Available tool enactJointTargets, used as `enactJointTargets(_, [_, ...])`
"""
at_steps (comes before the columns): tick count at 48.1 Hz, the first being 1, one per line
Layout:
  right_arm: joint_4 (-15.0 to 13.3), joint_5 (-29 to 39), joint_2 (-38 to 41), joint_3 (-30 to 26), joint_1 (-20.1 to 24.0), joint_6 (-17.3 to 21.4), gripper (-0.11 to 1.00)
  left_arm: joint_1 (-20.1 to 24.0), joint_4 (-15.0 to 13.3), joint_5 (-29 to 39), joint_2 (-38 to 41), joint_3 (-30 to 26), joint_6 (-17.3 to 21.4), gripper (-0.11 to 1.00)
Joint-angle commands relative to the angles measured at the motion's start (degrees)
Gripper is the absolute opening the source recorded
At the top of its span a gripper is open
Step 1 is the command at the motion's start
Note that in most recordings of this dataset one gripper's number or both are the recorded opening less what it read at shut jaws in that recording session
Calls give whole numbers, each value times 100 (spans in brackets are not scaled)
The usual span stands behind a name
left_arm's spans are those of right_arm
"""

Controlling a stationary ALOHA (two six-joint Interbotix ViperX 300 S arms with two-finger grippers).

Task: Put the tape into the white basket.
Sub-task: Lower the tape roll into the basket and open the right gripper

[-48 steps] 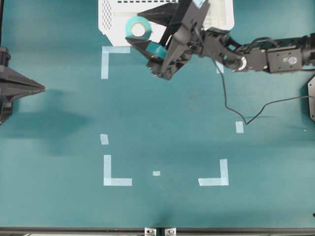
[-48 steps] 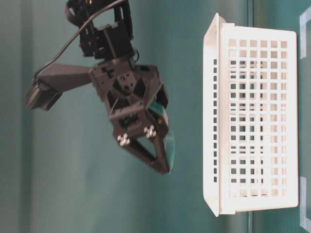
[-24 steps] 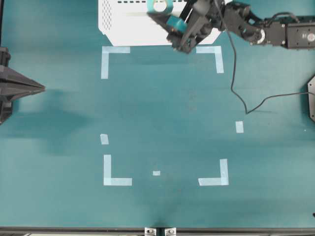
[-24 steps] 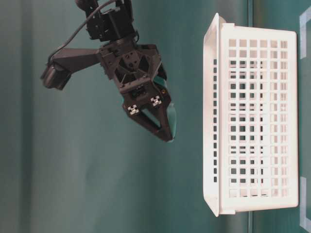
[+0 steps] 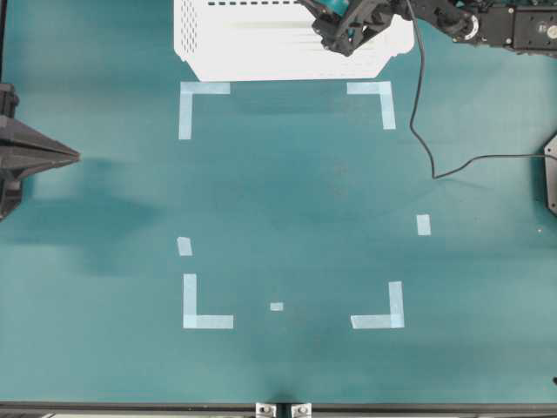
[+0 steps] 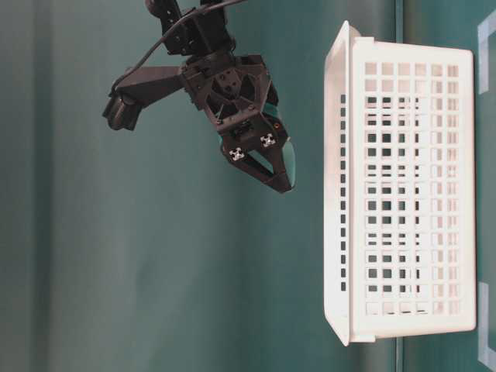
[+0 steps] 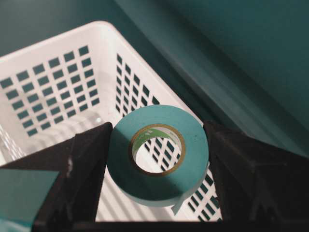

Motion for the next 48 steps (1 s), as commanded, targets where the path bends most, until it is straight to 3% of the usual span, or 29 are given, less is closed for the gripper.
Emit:
enactJointTargets(1, [-97, 18, -88, -62, -9, 18, 67, 18, 0, -18, 44, -79, 9, -11])
enactJointTargets(22, [-88, -18, -88, -26, -18, 26, 68, 18, 0, -18, 44, -70, 0, -11])
enactJointTargets(31, [-88, -18, -88, -26, -9, 44, 99, 18, 0, -18, 44, -79, 9, -11])
enactJointTargets(48, [-88, 193, -343, 9, 18, 53, 99, 18, 0, -18, 44, -79, 0, -11])
